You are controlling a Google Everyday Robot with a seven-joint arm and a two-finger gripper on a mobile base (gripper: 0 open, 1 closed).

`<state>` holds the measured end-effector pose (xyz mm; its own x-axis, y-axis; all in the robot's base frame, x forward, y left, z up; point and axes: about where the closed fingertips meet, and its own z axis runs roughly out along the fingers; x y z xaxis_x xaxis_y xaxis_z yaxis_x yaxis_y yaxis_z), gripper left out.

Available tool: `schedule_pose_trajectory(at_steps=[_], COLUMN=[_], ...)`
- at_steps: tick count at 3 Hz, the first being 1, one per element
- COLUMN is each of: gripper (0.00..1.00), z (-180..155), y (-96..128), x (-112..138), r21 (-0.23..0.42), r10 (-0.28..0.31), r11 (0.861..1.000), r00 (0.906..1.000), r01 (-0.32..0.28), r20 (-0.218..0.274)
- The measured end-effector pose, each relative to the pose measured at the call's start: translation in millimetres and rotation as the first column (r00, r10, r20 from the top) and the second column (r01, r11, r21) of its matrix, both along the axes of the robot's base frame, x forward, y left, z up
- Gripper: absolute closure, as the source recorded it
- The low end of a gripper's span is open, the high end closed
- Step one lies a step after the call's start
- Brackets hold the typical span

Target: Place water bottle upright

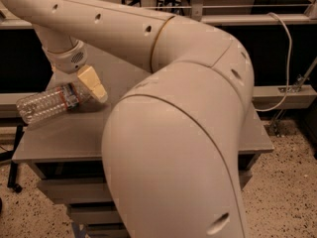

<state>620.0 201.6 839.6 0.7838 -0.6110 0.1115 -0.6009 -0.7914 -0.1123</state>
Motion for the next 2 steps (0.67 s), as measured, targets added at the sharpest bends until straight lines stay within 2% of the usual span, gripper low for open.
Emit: schedule_pose_trajectory(at_steps=[2], gripper=[0.00], z=[3], y=[22], x=[-18], r21=[0.090], r10=[-0.092], r11=[0.991], r00=[0.9953], r01=[0.094], r20=[-0.030])
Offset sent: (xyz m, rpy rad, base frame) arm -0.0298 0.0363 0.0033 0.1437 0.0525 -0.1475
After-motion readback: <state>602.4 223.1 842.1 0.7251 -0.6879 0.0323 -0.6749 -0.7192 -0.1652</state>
